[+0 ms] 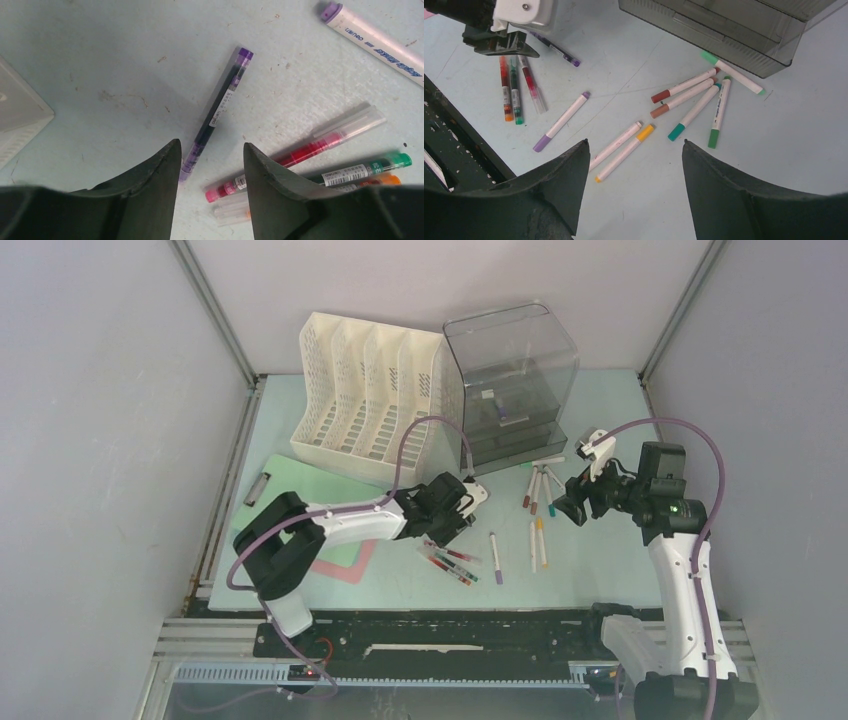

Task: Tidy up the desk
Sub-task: Pick up the stationery from the center of the board.

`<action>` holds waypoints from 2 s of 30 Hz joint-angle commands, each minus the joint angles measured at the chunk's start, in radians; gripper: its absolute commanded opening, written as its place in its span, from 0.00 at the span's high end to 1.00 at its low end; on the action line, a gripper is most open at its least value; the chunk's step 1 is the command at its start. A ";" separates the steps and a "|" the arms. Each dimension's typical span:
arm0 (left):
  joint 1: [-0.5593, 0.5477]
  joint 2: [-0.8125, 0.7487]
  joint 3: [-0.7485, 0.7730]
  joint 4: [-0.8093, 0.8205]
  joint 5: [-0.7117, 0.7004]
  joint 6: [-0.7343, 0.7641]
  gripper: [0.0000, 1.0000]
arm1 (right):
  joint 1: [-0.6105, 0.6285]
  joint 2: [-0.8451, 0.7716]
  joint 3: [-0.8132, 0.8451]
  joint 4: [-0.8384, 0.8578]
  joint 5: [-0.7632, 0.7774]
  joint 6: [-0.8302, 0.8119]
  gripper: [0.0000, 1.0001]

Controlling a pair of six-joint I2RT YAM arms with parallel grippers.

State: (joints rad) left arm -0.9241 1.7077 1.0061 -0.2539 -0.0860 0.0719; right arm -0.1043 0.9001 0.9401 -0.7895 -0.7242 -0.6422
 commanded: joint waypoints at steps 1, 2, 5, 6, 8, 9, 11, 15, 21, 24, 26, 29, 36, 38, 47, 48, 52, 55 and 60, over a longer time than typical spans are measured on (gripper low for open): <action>0.005 0.034 0.058 -0.024 -0.004 0.052 0.46 | -0.005 -0.002 -0.003 0.003 -0.014 -0.015 0.25; 0.009 0.040 0.063 -0.025 0.000 0.054 0.46 | -0.005 -0.002 -0.004 0.003 -0.014 -0.016 0.25; 0.021 0.051 0.072 -0.024 0.023 0.052 0.50 | -0.003 -0.002 -0.003 0.001 -0.014 -0.017 0.25; 0.026 0.054 0.074 -0.025 0.030 0.051 0.50 | -0.001 -0.002 -0.003 0.001 -0.014 -0.019 0.25; 0.036 0.063 0.077 -0.024 0.046 0.050 0.54 | 0.001 -0.001 -0.004 0.001 -0.011 -0.020 0.25; 0.040 0.069 0.079 -0.024 0.053 0.048 0.55 | 0.003 0.000 -0.004 0.000 -0.010 -0.020 0.25; 0.046 0.078 0.083 -0.024 0.065 0.046 0.56 | 0.006 0.002 -0.003 -0.001 -0.007 -0.022 0.25; 0.055 0.097 0.090 -0.022 0.073 0.040 0.60 | 0.011 0.003 -0.004 0.000 -0.005 -0.024 0.25; 0.066 0.122 0.099 -0.015 0.060 0.028 0.66 | 0.017 0.005 -0.003 -0.002 -0.001 -0.028 0.25; 0.066 0.134 0.106 -0.013 0.047 0.025 0.69 | 0.021 0.006 -0.003 -0.003 0.001 -0.029 0.25; 0.066 0.145 0.111 -0.012 0.042 0.022 0.72 | 0.024 0.008 -0.003 -0.003 0.002 -0.031 0.25; 0.067 0.152 0.113 0.003 0.038 0.011 0.78 | 0.030 0.010 -0.003 -0.004 0.005 -0.034 0.25; 0.067 0.135 0.082 0.087 0.043 -0.047 0.95 | 0.035 0.013 -0.004 -0.007 -0.011 -0.034 0.25; 0.067 0.118 0.061 0.127 0.048 -0.066 0.98 | 0.037 0.012 -0.003 -0.006 -0.016 -0.033 0.25; 0.059 -0.046 -0.126 0.449 0.050 -0.169 1.00 | 0.040 0.015 -0.003 -0.012 -0.093 -0.017 0.24; 0.057 -0.064 -0.145 0.480 0.052 -0.181 1.00 | 0.040 0.017 -0.003 -0.013 -0.114 -0.014 0.24; 0.047 -0.124 -0.212 0.603 0.066 -0.241 1.00 | 0.041 0.022 -0.002 -0.019 -0.182 -0.003 0.24; 0.039 -0.159 -0.251 0.660 0.076 -0.281 1.00 | 0.043 0.025 -0.003 -0.023 -0.234 0.003 0.24; 0.030 -0.232 -0.319 0.770 0.112 -0.354 1.00 | 0.043 0.032 -0.004 -0.033 -0.339 0.011 0.24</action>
State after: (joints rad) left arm -0.8837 1.5570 0.7273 0.3553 -0.0139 -0.1967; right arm -0.0692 0.9272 0.9401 -0.8005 -0.9417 -0.6445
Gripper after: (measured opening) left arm 0.085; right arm 0.760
